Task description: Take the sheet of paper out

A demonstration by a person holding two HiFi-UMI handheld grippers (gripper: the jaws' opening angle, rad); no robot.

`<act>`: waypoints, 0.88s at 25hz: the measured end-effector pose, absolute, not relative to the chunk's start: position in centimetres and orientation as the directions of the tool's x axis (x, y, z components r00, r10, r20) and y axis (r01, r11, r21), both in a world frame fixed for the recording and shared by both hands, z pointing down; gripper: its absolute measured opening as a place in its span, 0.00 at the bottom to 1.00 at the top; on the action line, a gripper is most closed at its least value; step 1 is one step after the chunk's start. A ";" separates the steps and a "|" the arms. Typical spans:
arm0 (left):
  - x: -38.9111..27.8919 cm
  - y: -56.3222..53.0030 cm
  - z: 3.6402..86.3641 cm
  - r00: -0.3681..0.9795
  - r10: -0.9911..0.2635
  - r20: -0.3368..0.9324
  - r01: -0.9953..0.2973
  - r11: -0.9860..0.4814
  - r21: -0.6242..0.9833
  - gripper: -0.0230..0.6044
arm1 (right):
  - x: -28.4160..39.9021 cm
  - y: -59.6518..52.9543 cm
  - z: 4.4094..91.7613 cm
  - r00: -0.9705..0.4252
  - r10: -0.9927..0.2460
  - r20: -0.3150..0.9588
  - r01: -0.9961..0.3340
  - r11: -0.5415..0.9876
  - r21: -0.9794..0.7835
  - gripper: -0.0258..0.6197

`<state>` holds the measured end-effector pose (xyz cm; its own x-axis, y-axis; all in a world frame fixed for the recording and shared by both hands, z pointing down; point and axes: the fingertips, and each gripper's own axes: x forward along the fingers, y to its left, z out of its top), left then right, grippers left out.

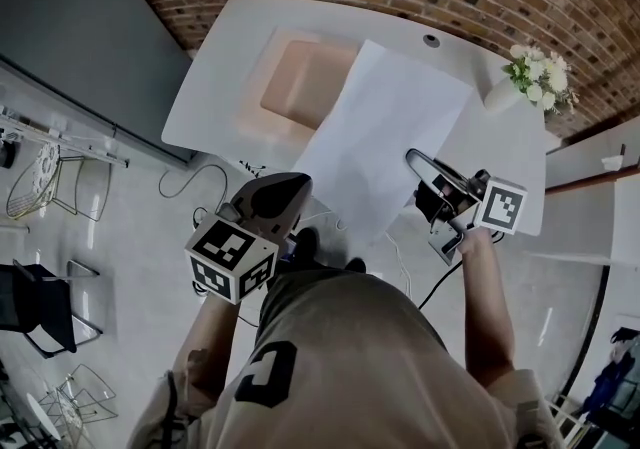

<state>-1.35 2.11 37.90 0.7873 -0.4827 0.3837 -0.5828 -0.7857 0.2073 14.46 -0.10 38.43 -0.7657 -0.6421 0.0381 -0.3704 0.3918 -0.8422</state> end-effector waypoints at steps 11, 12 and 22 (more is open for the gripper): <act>-3.1 0.1 38.2 0.791 -0.473 0.389 -0.577 -0.787 0.217 0.06 | 12.4 -1.7 38.4 -0.773 -0.631 0.064 -0.401 0.408 -0.820 0.08; -3.1 -0.1 38.3 0.793 -0.468 0.389 -0.573 -0.790 0.219 0.06 | 12.3 -1.8 38.4 -0.772 -0.633 0.068 -0.406 0.408 -0.817 0.08; -4.3 -2.2 38.7 0.809 -0.446 0.383 -0.551 -0.801 0.232 0.06 | 10.9 -3.4 38.4 -0.764 -0.639 0.092 -0.431 0.399 -0.810 0.08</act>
